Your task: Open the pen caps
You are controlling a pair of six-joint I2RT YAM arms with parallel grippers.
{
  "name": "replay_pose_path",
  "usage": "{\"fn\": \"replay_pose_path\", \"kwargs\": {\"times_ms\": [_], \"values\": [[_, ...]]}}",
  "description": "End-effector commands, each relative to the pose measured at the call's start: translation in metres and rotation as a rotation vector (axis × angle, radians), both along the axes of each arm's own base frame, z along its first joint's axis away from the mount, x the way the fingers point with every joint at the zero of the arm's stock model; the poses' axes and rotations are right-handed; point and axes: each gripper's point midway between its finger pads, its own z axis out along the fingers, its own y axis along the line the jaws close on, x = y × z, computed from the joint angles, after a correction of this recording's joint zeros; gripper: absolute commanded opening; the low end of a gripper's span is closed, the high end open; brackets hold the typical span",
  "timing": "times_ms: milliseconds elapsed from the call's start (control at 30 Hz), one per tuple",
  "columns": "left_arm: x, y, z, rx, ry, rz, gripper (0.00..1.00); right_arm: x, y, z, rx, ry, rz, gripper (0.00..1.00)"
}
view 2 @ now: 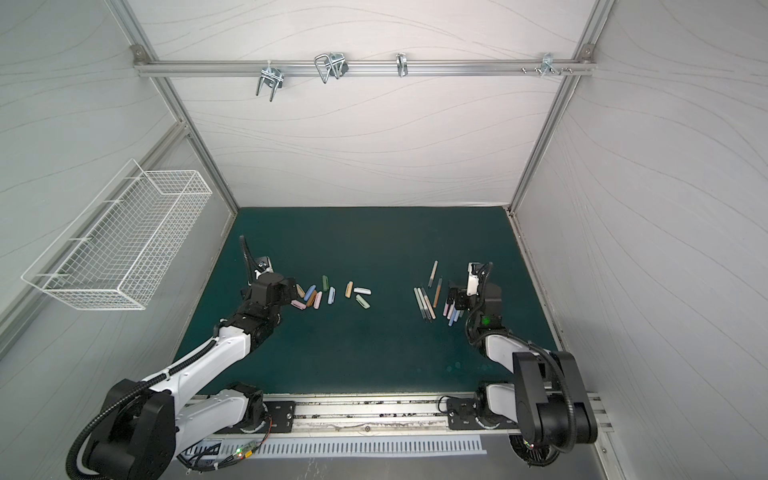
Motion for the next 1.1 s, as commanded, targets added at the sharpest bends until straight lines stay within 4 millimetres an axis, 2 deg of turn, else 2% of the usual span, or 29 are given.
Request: {"fn": "replay_pose_path", "kwargs": {"times_ms": [0,67,267,333,433,467,600,667,733,800,1067], "values": [[0.009,0.018,0.008,0.035,-0.123,0.041,0.99,0.014,0.008,0.025,-0.021,-0.124,0.043,0.99],[0.013,0.024,-0.002,0.027,-0.125,0.054,0.99,0.018,0.010,0.021,-0.018,-0.128,0.054,0.99],[0.035,0.026,-0.003,0.045,-0.193,0.043,0.99,0.027,0.017,-0.004,-0.024,-0.126,0.091,0.99],[0.040,0.027,-0.003,0.070,-0.196,0.035,0.99,0.031,0.020,-0.003,-0.029,-0.131,0.107,0.99],[0.051,0.023,-0.019,0.081,-0.197,-0.008,0.99,0.033,0.028,-0.008,-0.039,-0.079,0.149,0.99],[0.056,0.022,-0.011,0.099,-0.229,-0.014,0.99,0.033,0.030,-0.007,-0.040,-0.083,0.164,0.99],[0.056,0.026,-0.029,0.007,-0.168,-0.036,0.99,0.037,0.031,-0.009,-0.041,-0.055,0.166,0.99],[0.066,0.025,-0.031,0.029,-0.180,-0.057,0.99,0.042,0.032,-0.011,-0.039,-0.023,0.169,0.99],[0.066,0.028,-0.040,-0.048,-0.101,-0.067,0.97,0.047,0.029,-0.014,-0.031,0.009,0.153,0.99],[0.069,0.029,-0.035,-0.030,-0.149,-0.071,0.97,0.051,0.023,-0.016,-0.020,0.034,0.124,0.99],[0.067,0.029,-0.037,-0.040,-0.135,-0.069,0.99,0.052,0.016,-0.016,-0.044,0.029,0.060,0.99]]}}
